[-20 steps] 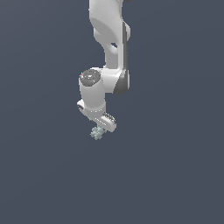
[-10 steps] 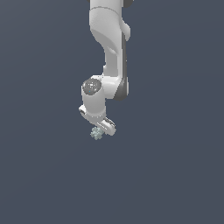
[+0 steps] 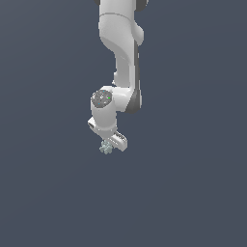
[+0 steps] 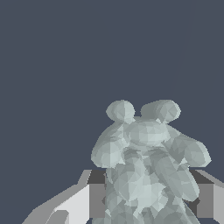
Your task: Pick up the object and move it to a goal position.
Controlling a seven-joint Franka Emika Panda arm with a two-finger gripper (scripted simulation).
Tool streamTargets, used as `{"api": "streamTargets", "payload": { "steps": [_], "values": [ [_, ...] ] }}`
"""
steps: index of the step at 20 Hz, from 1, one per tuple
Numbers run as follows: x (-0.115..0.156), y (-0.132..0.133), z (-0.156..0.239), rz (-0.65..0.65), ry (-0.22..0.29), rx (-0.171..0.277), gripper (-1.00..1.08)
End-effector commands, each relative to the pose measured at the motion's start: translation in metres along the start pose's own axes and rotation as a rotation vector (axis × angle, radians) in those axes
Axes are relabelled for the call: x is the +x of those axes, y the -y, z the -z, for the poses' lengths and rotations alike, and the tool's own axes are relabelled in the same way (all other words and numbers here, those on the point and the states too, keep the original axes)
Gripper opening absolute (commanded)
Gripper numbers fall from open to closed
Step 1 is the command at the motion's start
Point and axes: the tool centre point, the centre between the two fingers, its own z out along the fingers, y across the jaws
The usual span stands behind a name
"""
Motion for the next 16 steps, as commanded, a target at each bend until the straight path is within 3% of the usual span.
{"api": "streamTargets", "payload": {
  "steps": [1, 16],
  "values": [
    [0.0, 0.0, -0.001, 0.0, 0.0, 0.0, -1.0],
    [-0.01, -0.017, 0.003, 0.0, 0.0, 0.0, -1.0]
  ]
}}
